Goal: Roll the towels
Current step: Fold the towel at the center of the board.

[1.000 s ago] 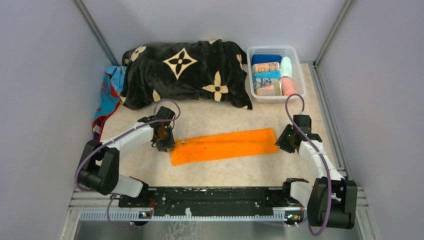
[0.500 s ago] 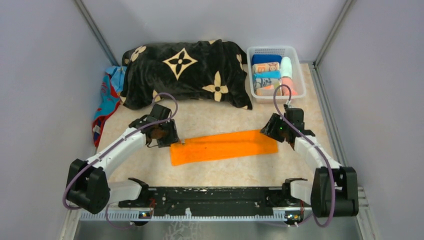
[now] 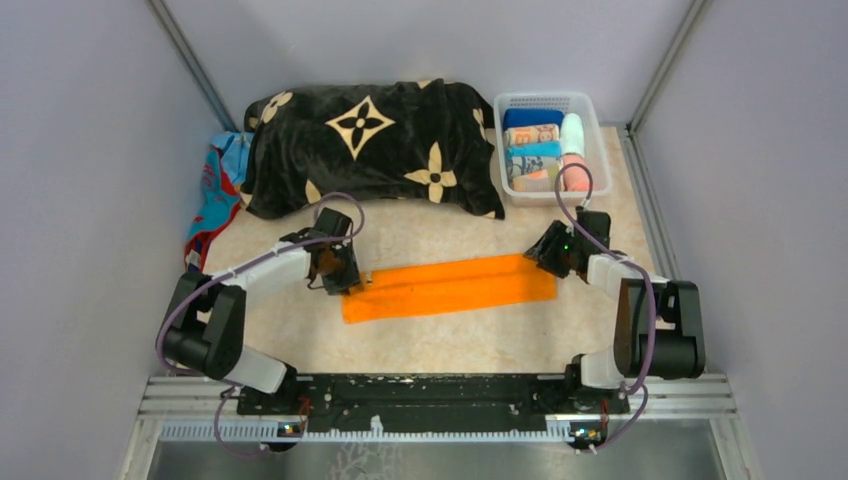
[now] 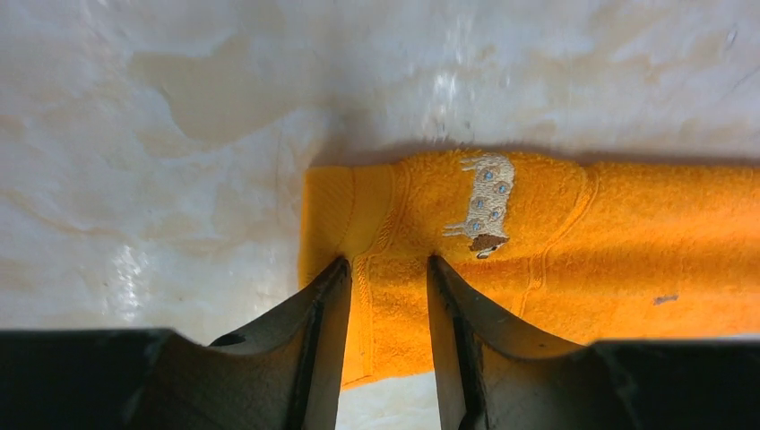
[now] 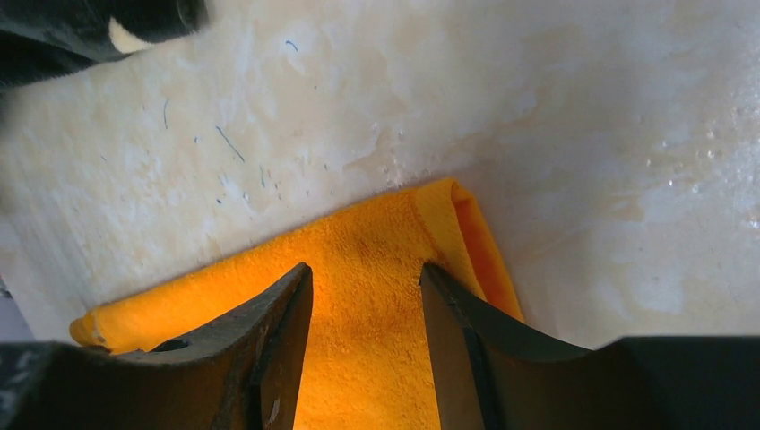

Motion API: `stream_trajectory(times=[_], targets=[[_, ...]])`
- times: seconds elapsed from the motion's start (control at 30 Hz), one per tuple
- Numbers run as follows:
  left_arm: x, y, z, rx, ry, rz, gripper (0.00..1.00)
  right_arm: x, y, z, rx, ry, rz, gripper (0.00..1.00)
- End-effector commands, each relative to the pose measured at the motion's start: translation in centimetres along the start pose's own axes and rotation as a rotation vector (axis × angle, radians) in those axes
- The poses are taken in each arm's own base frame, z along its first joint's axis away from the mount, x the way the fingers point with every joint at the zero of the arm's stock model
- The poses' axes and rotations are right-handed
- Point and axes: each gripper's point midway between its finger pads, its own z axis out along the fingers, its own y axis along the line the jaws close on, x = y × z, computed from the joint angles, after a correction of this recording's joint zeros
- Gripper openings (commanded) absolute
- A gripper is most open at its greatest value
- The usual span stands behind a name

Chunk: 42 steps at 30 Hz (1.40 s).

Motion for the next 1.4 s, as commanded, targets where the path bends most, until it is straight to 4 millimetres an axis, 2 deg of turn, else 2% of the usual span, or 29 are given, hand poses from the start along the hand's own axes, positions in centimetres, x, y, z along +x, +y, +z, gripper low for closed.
stream_trajectory(times=[0.0,0.1,0.2,0.3,0.4,0.53,0.6,0.73,0.8,0.9,1.07,1.2,1.37], targets=[[-2.8,4.3,2.0,-0.2,-0.093,-0.032,0.45,-1.3,-2.6,1.1,0.108,-0.044,0.028,0.49],[-4.2,4.6,1.1,-0.23,-0.143,-0.042,0.47,-1.5,-2.9,0.7,0.125,-0.062,0.025,0.5],[-4.9,4.4,0.2,-0.23,-0.168,-0.046,0.5,-2.3,-1.7,-0.5,0.091,-0.095,-0.009,0.5],[-4.8,2.5,-0.6,-0.136,-0.167,-0.023,0.55,-3.1,0.9,-2.0,0.021,-0.137,-0.09,0.5],[-4.8,0.2,-2.0,-0.042,-0.173,0.002,0.59,-2.6,4.6,-3.1,-0.044,-0.141,-0.239,0.5],[-5.3,-2.5,-4.3,0.072,-0.207,0.024,0.63,0.2,9.9,-3.9,-0.166,-0.115,-0.39,0.5],[-5.7,-3.4,-4.9,0.11,-0.223,0.036,0.65,2.3,12.6,-4.1,-0.221,-0.096,-0.478,0.5],[-5.7,-3.8,-3.4,0.124,-0.208,0.069,0.66,7.2,17.1,-3.8,-0.343,-0.038,-0.652,0.48],[-5.6,-3.5,-2.2,0.092,-0.179,0.067,0.66,9.5,18.4,-3.3,-0.361,-0.01,-0.774,0.47],[-5.3,-2.8,-0.6,0.051,-0.152,0.067,0.66,12.4,19.3,-2.5,-0.351,0.027,-1.01,0.47],[-5.2,-2.0,0.5,0.006,-0.144,0.066,0.67,15.2,19.6,-1.4,-0.326,0.069,-1.328,0.44],[-5.0,-1.0,1.2,-0.043,-0.134,0.067,0.67,17.0,20.2,-1.0,-0.374,0.084,-1.486,0.42],[-4.6,-0.8,1.7,-0.047,-0.117,0.069,0.67,18.5,20.5,-0.8,-0.449,0.063,-1.67,0.39]])
